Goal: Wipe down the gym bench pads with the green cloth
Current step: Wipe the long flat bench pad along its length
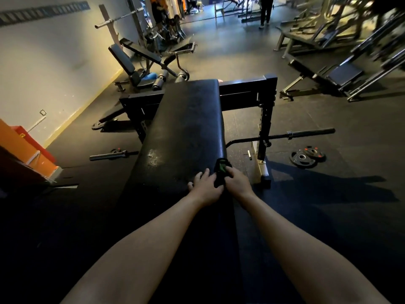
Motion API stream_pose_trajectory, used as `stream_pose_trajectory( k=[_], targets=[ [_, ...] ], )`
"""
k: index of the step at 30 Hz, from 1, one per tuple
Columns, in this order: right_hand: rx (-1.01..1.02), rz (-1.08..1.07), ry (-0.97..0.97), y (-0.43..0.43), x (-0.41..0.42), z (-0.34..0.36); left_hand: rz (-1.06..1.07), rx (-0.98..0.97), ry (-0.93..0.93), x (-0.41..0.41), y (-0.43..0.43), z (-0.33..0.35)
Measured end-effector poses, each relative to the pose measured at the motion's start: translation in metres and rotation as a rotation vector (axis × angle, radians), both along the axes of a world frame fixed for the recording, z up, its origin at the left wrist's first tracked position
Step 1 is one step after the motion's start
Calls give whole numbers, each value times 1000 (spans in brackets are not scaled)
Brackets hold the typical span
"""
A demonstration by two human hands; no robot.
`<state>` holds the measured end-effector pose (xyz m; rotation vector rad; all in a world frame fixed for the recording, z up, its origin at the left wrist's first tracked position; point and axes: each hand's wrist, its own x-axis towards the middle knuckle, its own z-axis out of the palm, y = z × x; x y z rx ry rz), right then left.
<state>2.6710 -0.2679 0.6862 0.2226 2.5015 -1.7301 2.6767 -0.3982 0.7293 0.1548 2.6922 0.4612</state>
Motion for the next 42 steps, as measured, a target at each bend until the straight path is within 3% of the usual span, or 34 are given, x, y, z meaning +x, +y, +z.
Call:
stream_pose_trajectory(
  k=[4, 8, 11, 16, 19, 21, 25, 30, 34, 39, 42],
  targets=[
    [391, 57, 29, -24, -13, 27, 14, 167, 103, 9, -36, 2],
    [666, 9, 112, -60, -18, 40, 89, 1, 154, 6, -97, 1],
    [660, 37, 212, -104, -24, 44, 115, -127, 75, 3, -140, -1],
    [580, 76, 220, -167, -49, 49, 60, -29, 107, -8, -174, -5],
    [397, 233, 242, -202, -65, 52, 110, 2, 202, -23, -200, -1],
    [359, 371, 256, -221, -73, 46, 223, 34, 154, -40, -221, 0],
    [657, 240, 367, -196, -92, 22, 413, 128, -82, -63, -231, -5],
    [748, -44, 219, -138, -120, 8, 451, 109, 23, -67, -224, -24],
    [820, -5, 67, -174, -118, 9, 470, 178, 56, -68, -231, -26],
    [757, 0, 126, -212, -125, 10, 555, 334, 54, -72, -245, -25],
    [685, 139, 198, -243, -140, 12, 571, 364, 53, -73, -251, -26]
  ],
)
